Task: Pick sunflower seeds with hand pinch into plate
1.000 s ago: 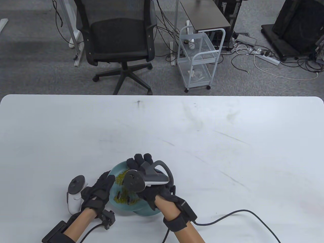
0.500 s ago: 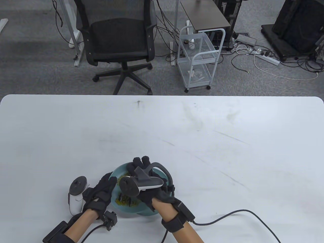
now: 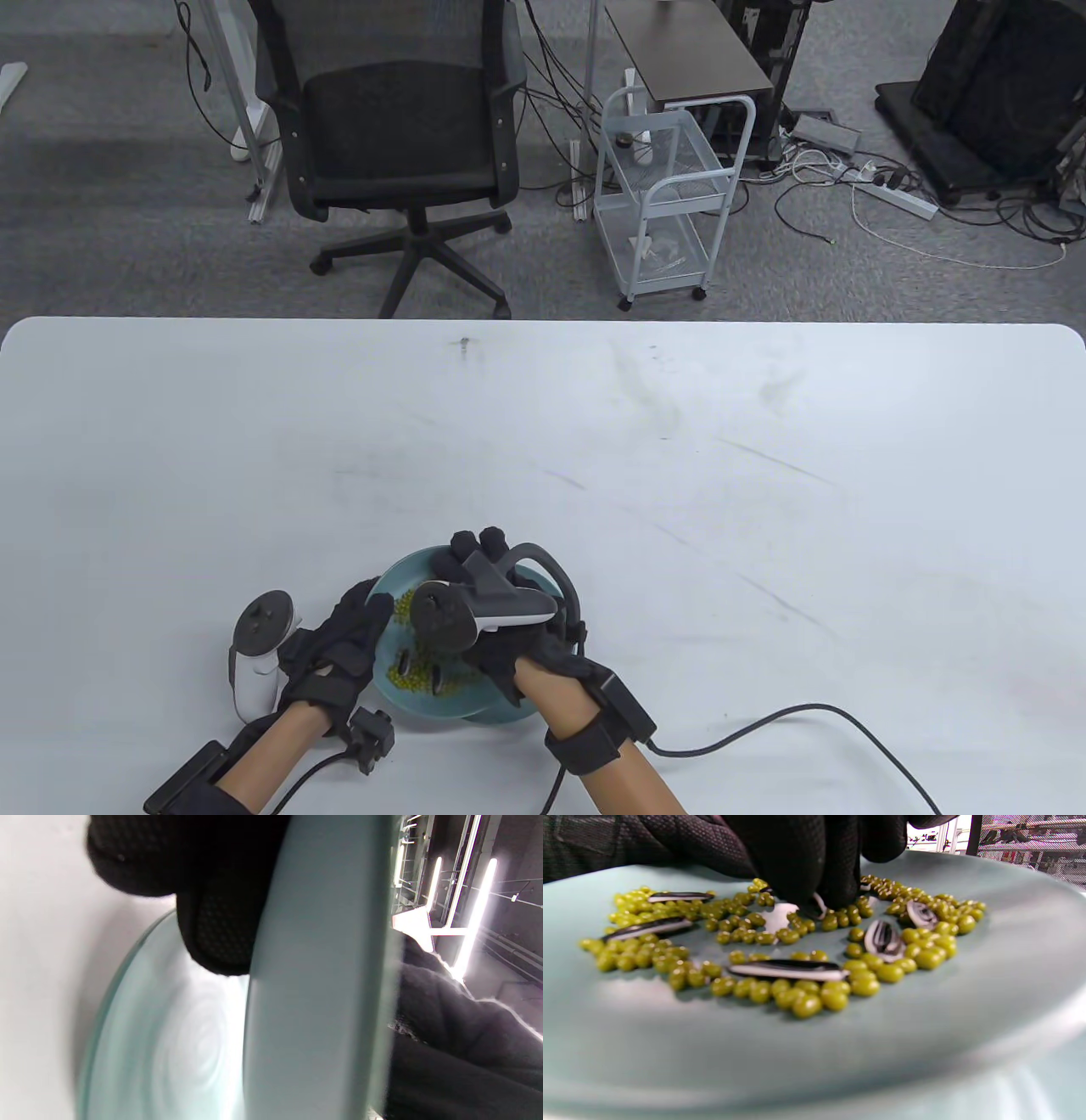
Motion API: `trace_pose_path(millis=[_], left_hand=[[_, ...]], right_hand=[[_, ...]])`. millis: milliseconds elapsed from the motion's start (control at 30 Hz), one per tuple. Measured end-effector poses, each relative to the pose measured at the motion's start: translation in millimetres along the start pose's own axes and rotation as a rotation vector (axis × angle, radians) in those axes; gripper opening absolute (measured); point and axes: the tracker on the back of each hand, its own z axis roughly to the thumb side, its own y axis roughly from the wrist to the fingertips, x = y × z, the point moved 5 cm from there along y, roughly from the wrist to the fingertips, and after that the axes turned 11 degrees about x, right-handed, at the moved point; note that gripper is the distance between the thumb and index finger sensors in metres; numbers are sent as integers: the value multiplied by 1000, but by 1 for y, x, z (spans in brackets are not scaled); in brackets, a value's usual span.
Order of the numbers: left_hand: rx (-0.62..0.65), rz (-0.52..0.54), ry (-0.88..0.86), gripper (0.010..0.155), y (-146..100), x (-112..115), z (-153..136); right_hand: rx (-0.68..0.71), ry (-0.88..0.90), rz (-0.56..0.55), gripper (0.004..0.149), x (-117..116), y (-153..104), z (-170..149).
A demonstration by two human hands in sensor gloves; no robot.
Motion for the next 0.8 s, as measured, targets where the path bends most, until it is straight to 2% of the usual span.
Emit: trace_pose_path(millis=[367, 500, 733, 800], left_hand=[[11, 10, 16, 48, 0, -2, 2], [9, 16, 21, 48, 0, -3, 2], [27, 30, -30, 48, -2, -9, 5], [32, 46, -26, 48, -2, -13, 7]], right_hand=[[7, -28, -24, 36, 0, 0, 3], [25, -53, -75, 36, 5, -2, 5], [11, 24, -204, 35, 34, -27, 3], [-6, 31, -246, 35, 40, -45, 1]])
